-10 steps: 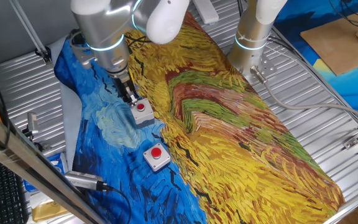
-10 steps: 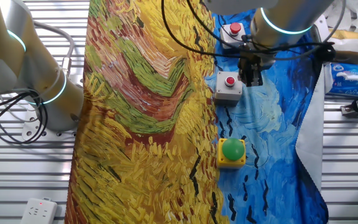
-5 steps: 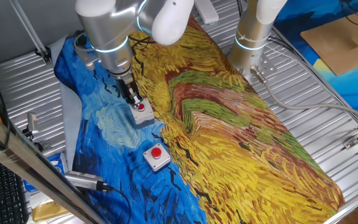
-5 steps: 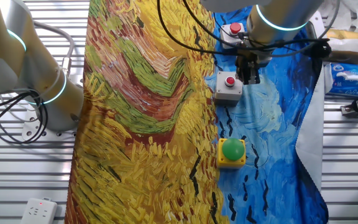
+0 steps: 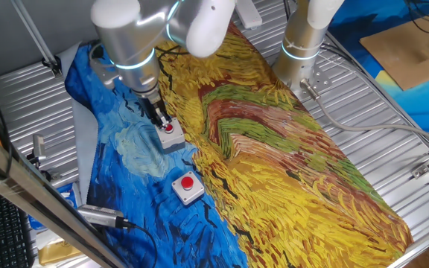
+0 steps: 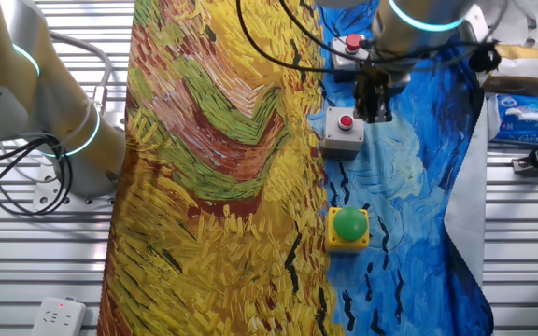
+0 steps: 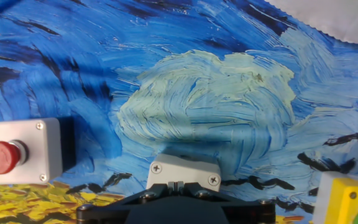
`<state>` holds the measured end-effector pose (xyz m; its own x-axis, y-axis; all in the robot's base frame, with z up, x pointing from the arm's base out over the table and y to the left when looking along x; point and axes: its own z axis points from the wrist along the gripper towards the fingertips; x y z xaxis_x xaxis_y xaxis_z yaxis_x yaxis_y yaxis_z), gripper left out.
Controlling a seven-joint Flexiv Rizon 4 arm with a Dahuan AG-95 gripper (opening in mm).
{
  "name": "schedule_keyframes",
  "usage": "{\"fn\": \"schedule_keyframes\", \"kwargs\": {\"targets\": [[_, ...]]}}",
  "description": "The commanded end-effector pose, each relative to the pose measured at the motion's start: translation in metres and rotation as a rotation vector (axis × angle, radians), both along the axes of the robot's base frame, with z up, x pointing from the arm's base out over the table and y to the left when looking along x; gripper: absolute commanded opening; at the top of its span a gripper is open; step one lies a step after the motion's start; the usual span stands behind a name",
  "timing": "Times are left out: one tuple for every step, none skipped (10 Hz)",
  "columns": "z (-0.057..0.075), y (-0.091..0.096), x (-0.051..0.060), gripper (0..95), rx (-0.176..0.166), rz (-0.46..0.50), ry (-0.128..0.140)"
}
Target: Press three buttons from left to right in sequence
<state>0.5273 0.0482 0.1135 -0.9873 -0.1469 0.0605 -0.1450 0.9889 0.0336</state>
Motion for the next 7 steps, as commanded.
{"fn": "schedule_keyframes", "kwargs": {"targets": [[0.0005,-0.0006,-0.0008,0.0,-0.015,0.001,0.008],[0.0001,-0.0005,-0.0009,0.0,-0.015,0.0,0.009],[-0.0014,-0.0002,-0.0009,0.0,-0.012,-0.002,0.008],[-0.0023,0.0,-0.001,0.0,-0.012,-0.001,0.008],[-0.0047,0.0007,-0.0011,0.0,-0.012,-0.001,0.007],[-0.0061,0.001,-0.0011,0.0,-0.013,-0.002,0.008],[-0.0077,0.0014,-0.0012,0.0,-0.012,-0.004,0.008]]}}
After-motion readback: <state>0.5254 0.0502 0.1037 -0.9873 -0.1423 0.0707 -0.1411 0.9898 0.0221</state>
